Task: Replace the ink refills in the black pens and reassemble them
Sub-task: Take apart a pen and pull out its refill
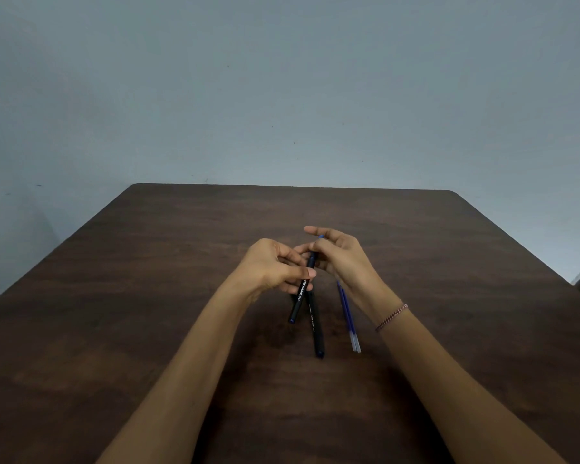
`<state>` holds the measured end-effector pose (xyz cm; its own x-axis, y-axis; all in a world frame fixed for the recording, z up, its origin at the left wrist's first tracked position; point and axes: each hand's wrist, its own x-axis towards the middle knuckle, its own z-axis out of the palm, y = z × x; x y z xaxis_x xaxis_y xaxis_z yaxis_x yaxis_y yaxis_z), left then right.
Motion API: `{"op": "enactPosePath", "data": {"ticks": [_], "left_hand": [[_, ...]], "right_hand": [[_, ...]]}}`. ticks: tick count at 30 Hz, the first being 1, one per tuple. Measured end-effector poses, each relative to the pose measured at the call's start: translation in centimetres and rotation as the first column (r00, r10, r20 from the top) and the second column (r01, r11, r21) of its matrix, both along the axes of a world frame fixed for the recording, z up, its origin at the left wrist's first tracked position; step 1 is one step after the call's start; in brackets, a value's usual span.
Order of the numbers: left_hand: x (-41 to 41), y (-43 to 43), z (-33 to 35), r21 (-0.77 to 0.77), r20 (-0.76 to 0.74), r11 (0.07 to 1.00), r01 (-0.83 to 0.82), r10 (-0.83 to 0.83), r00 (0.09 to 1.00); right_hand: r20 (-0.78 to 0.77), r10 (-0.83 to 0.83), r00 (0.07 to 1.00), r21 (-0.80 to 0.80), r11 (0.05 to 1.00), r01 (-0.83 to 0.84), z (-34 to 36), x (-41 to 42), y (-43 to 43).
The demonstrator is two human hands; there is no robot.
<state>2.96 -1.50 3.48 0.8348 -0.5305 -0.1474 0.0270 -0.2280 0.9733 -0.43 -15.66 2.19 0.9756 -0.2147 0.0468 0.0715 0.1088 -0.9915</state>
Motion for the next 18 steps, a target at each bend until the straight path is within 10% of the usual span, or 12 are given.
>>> {"op": "enactPosePath", "data": {"ticks": [8,18], "left_hand": [[0.30,0.25,0.08,0.019,0.012,1.000,-0.011,0.011,1.000],[0.48,0.31,0.05,-0.005,-0.007,1.000,0.001,-0.001,1.000]], "right_hand": [[-0.015,-0.163,0.987,-0.233,0.960,0.155,-0.31,0.26,-0.31],[0.014,-0.003,1.000,0.117,0.993,0.002,0.48,-0.04,-0.46]]}}
